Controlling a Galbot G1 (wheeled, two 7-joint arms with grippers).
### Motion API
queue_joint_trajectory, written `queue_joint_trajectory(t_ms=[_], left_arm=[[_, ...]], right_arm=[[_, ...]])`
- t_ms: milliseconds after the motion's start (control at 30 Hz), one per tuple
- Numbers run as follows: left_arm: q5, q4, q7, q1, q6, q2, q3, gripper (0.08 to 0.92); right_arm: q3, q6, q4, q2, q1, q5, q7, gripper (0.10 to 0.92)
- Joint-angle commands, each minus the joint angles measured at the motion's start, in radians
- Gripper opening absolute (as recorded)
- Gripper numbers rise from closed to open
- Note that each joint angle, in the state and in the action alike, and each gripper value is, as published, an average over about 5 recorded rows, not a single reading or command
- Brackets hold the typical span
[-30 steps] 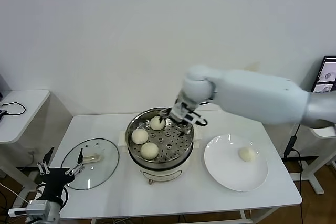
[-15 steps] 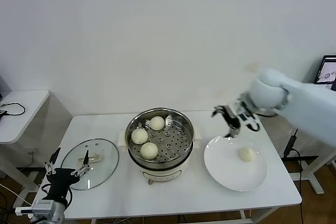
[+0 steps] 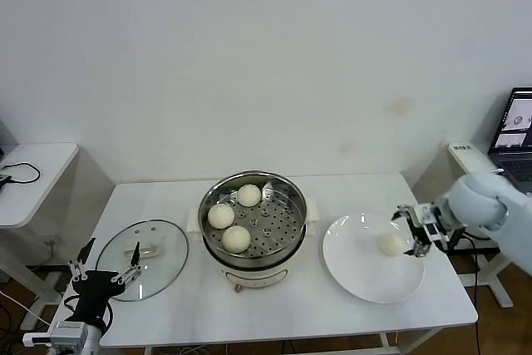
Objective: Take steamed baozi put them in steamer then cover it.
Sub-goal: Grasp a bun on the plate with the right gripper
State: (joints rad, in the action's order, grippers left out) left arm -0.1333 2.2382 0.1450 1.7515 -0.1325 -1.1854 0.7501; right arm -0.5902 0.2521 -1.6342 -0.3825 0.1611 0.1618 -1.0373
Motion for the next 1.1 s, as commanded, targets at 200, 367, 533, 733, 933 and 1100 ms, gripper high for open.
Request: queue_joint_trajectory(t_ms=[200,367,533,733,933,1100], left_arm=[[0.003,-0.005,-0.001,0.007,-0.001,-0.003,0.006,0.823],[0.004,-0.008,-0.001,0.009,-0.001,-0.005,0.010,0.823],[0.004,-0.011,-0.002,0.005,-0.002,-0.007,0.011,0.823],[0.003,-0.015,-0.003,0.004,-0.002,-0.005,0.019,0.823],[0.003,-0.016,-0.003,0.004,-0.001,-0.008,0.019,0.823],[0.003,-0.018,-0.003,0.002,-0.001,-0.011,0.017,0.823]], right_arm=[[0.178,-0.008,0.260,-0.128,0.216,0.135,0.023,0.823],[0.150,-0.020,0.328,-0.198,0.176,0.148,0.030,0.823],[0.127,-0.027,0.374,-0.253,0.138,0.148,0.036,0.823],[0.114,-0.025,0.395,-0.294,0.117,0.148,0.039,0.823],[0.104,-0.019,0.403,-0.303,0.116,0.158,0.034,0.822],[0.105,-0.015,0.405,-0.302,0.120,0.165,0.030,0.802]])
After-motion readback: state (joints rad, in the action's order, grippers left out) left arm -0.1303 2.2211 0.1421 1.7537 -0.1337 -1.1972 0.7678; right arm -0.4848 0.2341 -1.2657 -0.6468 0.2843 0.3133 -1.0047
